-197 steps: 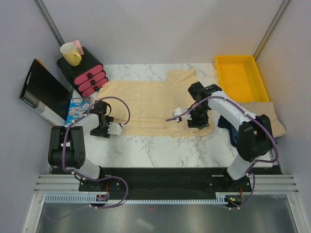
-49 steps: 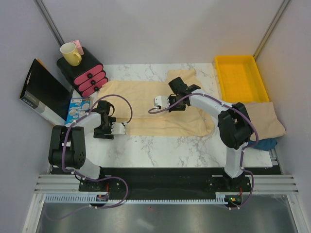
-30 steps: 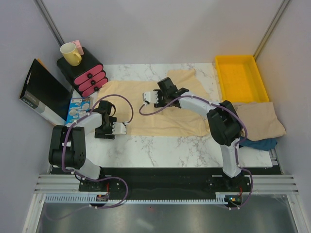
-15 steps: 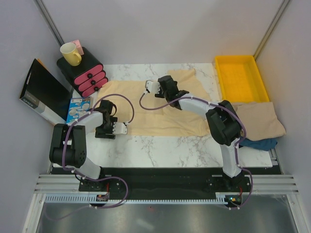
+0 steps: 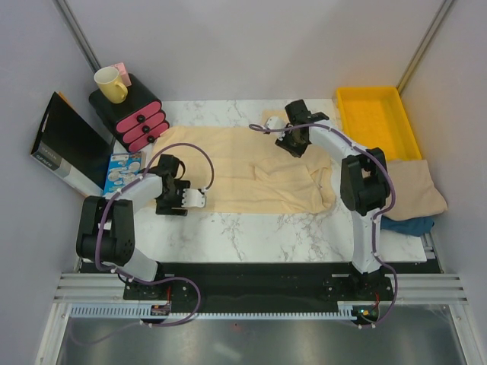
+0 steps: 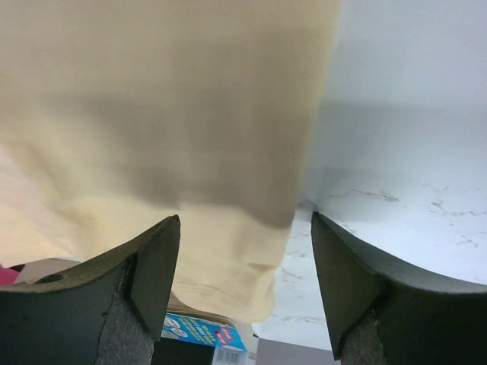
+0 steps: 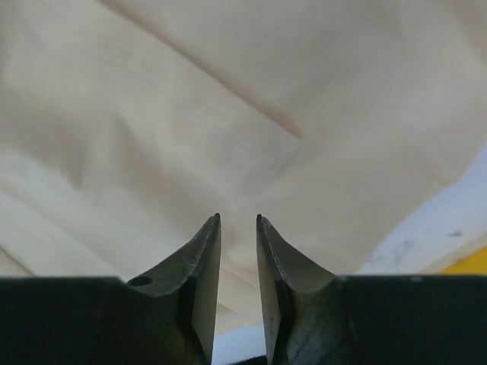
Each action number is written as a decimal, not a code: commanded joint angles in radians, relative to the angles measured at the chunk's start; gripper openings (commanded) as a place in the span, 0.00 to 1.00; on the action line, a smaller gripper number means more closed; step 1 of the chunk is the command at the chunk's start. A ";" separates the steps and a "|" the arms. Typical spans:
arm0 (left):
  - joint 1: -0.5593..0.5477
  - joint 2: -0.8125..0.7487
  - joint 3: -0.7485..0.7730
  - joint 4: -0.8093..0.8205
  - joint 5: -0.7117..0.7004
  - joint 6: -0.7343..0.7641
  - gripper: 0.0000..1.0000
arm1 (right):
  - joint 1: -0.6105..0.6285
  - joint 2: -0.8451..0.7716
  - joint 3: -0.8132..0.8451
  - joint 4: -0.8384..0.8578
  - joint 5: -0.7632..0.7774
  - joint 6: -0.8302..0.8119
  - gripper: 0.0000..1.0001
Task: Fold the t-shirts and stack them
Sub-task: Fold the flattened tshirt in 1/3 of the way
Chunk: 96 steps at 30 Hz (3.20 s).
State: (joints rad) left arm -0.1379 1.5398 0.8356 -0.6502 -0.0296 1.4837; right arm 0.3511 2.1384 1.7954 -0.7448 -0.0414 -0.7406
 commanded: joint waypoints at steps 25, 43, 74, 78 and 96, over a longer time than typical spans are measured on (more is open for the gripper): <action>-0.055 0.203 0.028 0.063 0.033 -0.117 0.76 | 0.031 0.141 0.030 0.001 -0.089 0.069 0.23; -0.074 0.189 0.025 0.058 0.033 -0.105 0.76 | -0.012 0.170 0.093 0.021 -0.103 0.116 0.34; -0.091 0.209 0.036 0.044 0.008 -0.111 0.76 | -0.054 0.121 0.145 0.042 0.003 0.056 0.00; -0.092 0.213 0.042 0.041 0.002 -0.109 0.76 | -0.055 0.130 0.136 0.053 0.021 0.053 0.01; -0.100 0.210 0.051 0.029 0.000 -0.120 0.76 | -0.061 0.101 0.071 0.170 0.098 0.089 0.54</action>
State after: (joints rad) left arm -0.2436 1.6711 0.9398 -0.7223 -0.1043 1.3903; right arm 0.2962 2.2852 1.8740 -0.5934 0.0608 -0.6556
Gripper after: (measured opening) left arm 0.761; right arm 0.484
